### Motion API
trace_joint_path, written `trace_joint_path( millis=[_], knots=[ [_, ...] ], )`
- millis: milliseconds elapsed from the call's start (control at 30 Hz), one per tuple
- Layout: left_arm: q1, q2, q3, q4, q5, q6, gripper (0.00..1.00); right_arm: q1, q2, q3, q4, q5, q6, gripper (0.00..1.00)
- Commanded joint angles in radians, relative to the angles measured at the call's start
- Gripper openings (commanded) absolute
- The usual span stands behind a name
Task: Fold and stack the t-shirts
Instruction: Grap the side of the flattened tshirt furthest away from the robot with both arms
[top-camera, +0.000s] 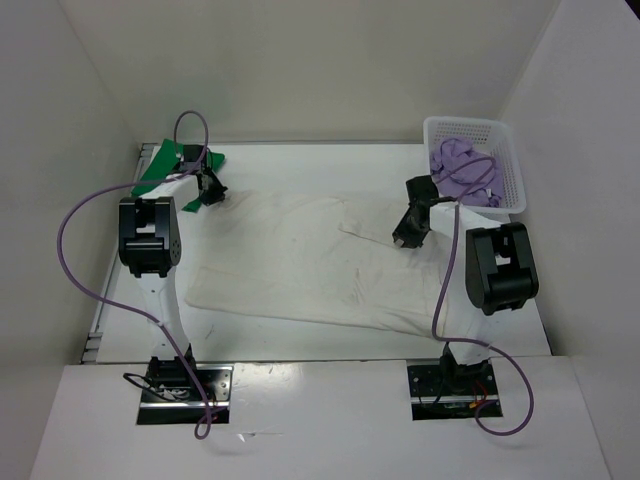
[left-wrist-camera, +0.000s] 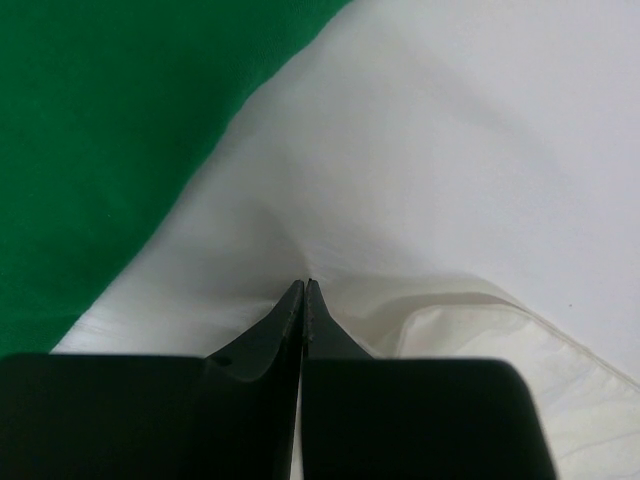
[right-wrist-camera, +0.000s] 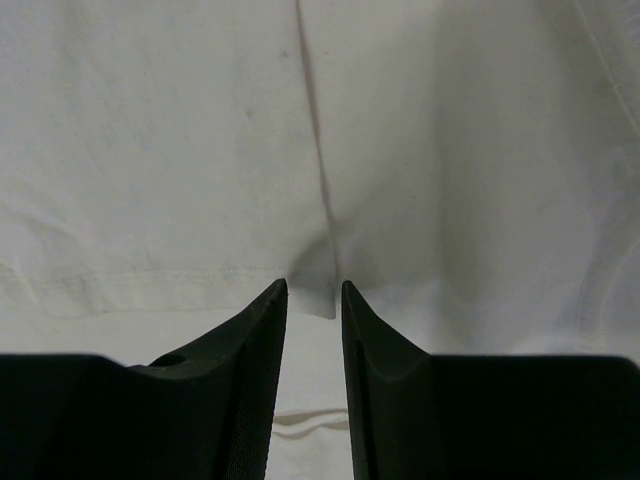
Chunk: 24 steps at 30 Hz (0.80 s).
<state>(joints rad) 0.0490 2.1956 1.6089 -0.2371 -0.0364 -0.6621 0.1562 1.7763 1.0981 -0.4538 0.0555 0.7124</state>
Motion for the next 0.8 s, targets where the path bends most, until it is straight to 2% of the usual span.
trace_joint_path(
  millis=[0,400,767],
  knots=[
    [0.002,-0.037,-0.015,0.019,0.013,-0.007,0.00,-0.007,-0.038,-0.021,0.061,-0.013,0.029,0.34],
    [0.002,-0.037,-0.015,0.019,0.013,-0.007,0.00,-0.007,-0.049,-0.030,0.032,-0.042,0.029,0.34],
    [0.002,-0.037,-0.015,0.019,0.013,-0.007,0.00,-0.007,-0.095,-0.095,0.000,-0.003,0.029,0.34]
  ],
)
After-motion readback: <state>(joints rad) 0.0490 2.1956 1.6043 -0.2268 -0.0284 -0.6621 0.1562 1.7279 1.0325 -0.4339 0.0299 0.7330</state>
